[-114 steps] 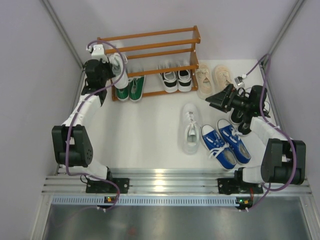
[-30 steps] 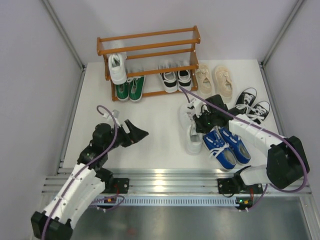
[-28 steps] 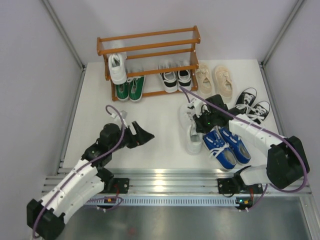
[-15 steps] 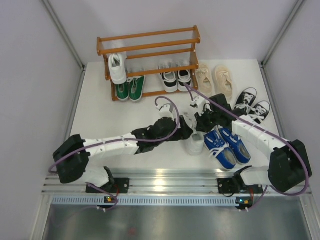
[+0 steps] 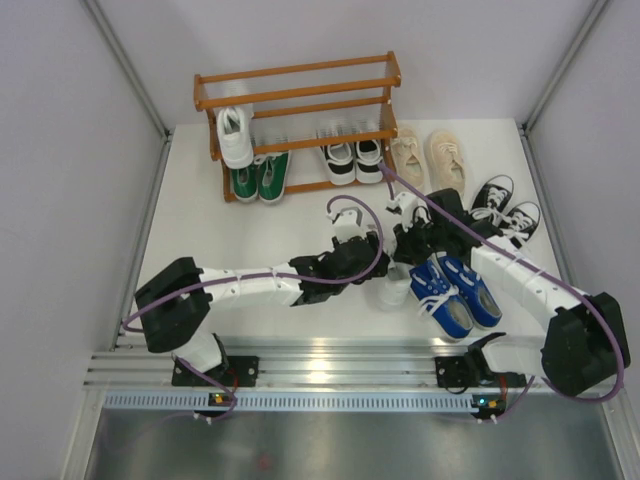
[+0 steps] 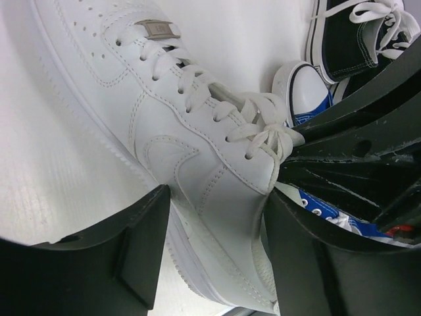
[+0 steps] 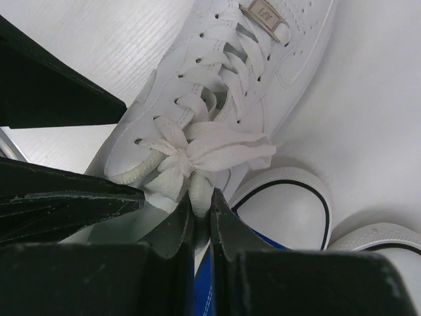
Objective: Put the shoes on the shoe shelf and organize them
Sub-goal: Pick up the shoe at the center of the board.
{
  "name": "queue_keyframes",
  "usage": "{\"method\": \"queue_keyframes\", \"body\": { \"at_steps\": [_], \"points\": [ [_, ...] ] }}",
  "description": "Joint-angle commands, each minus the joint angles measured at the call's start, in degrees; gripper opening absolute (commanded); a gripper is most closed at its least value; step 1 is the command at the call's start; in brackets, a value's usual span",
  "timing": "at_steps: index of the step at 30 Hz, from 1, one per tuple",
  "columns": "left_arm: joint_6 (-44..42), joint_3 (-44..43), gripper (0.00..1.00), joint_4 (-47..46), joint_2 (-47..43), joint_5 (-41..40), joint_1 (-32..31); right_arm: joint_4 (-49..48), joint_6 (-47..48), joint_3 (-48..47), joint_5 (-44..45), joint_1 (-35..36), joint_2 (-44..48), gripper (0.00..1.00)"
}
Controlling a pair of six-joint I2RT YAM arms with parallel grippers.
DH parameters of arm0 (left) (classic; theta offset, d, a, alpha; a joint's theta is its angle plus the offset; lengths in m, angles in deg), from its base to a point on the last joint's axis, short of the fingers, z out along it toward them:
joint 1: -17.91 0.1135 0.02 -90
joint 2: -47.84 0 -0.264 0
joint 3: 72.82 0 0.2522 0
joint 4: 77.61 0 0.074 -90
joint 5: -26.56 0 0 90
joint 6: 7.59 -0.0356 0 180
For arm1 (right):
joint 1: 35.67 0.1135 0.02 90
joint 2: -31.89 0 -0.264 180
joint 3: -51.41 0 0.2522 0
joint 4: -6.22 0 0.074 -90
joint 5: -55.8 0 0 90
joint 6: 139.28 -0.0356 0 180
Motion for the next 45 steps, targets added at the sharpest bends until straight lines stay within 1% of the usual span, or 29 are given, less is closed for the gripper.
{"method": "queue_keyframes", "body": {
  "at_steps": [1, 2, 4, 5, 6, 7, 11, 13, 14, 15, 17, 18, 19, 20, 21, 22, 23, 25, 26, 28, 31, 34, 39, 42, 45],
  "points": [
    [-3.2, -4.1, 0.60, 0.0, 1.7, -3.9, -0.6, -5.6, -1.1, -1.4, -4.9, -0.7, 3.4, 0.00],
    [-4.0, -4.7, 0.58, 0.6, 2.3, -4.0, -0.8, -5.8, -1.2, -1.4, -4.9, -0.7, 3.5, 0.00],
    [-5.8, -6.2, 0.56, 1.7, 4.2, -4.5, -1.2, -6.0, -1.3, -1.3, -5.2, -0.7, 3.7, 0.00],
    [-6.7, -6.3, 0.52, 2.1, 4.6, -4.6, -1.4, -6.2, -1.3, -1.2, -5.3, -0.7, 3.9, 0.00],
    [-7.2, -6.7, 0.51, 2.5, 5.7, -4.9, -1.6, -6.2, -1.4, -1.1, -5.4, -0.6, 4.1, 0.00],
    [-8.3, -6.9, 0.50, 3.0, 6.0, -6.2, -1.9, -6.3, -1.4, -1.0, -5.6, -0.7, 4.4, 0.00],
    [-10.8, -5.5, 0.39, 2.9, 6.8, -10.0, -2.3, -6.7, -1.7, -0.8, -6.6, -0.7, 5.1, 0.00],
    [-12.5, -5.3, 0.28, 2.6, 7.3, -11.3, -2.3, -6.9, -2.0, -0.7, -7.7, -0.7, 5.2, 0.00],
    [-13.7, -5.2, 0.18, 1.8, 7.5, -11.9, -2.3, -6.9, -2.0, -0.7, -7.9, -0.7, 5.3, 0.00],
    [-15.9, -4.7, 0.00, -0.1, 7.5, -11.9, -2.3, -7.0, -2.1, -0.7, -8.6, -0.7, 5.4, 0.00],
    [-17.8, -3.6, 0.00, -3.2, 7.2, -11.3, -2.3, -6.9, -2.1, -0.7, -9.4, -0.7, 5.6, 0.00],
    [-20.1, -1.6, 0.00, -4.8, 6.1, -10.8, -2.3, -6.9, -2.1, -0.7, -10.4, -0.8, 5.7, 0.01],
    [-21.0, -0.5, 0.00, -8.1, 5.3, -10.6, -2.3, -6.4, -2.0, -0.7, -11.2, -1.0, 5.8, 0.06],
    [-21.9, 0.8, 0.00, -9.3, 4.2, -10.6, -2.3, -6.3, -1.8, -0.7, -11.8, -1.3, 6.2, 0.24],
    [-23.0, 1.8, 0.00, -10.5, 1.9, -10.1, -2.3, -6.2, -1.4, -0.7, -12.9, -1.5, 6.5, 0.35],
    [-25.0, 3.8, 0.00, -11.0, 0.6, -10.0, -2.3, -5.7, -1.0, -0.7, -13.6, -2.0, 7.0, 0.43],
    [-26.2, 4.9, 0.00, -12.4, -0.8, -9.7, -2.3, -5.6, -0.8, -0.8, -14.4, -2.4, 7.8, 0.54],
    [-29.7, 8.2, 0.00, -13.6, -4.9, -8.9, -2.3, -5.5, -0.1, -0.9, -16.8, -3.3, 8.7, 0.64],
    [-30.8, 8.9, 0.00, -14.0, -7.4, -8.4, -2.3, -4.9, 0.4, -1.0, -18.4, -3.6, 9.8, 0.71],
    [-33.8, 10.4, 0.00, -13.3, -9.6, -7.4, -2.2, -4.2, 2.2, -1.2, -20.3, -4.2, 10.9, 0.81],
    [-37.2, 11.8, 0.00, -10.6, -13.6, -7.0, -2.0, -2.5, 4.5, -1.5, -23.7, -6.0, 14.0, 0.87],
    [-40.9, 12.8, 0.00, -8.5, -18.6, -6.9, -1.9, -2.7, 4.9, -1.2, -25.4, -9.3, 17.3, 0.89],
    [-47.5, 13.4, 0.00, -5.6, -27.3, -5.1, -0.8, -3.4, 3.6, -0.7, -27.0, -12.5, 19.6, 0.90],
    [-49.5, 13.3, 0.00, -2.9, -31.4, -3.9, 1.4, -3.4, 3.3, -0.7, -27.1, -13.5, 19.6, 0.90],
    [-51.0, 13.9, 0.00, -2.2, -35.9, -2.7, 3.1, -3.4, 3.0, -0.7, -27.0, -13.9, 19.6, 0.91]
  ]
}}
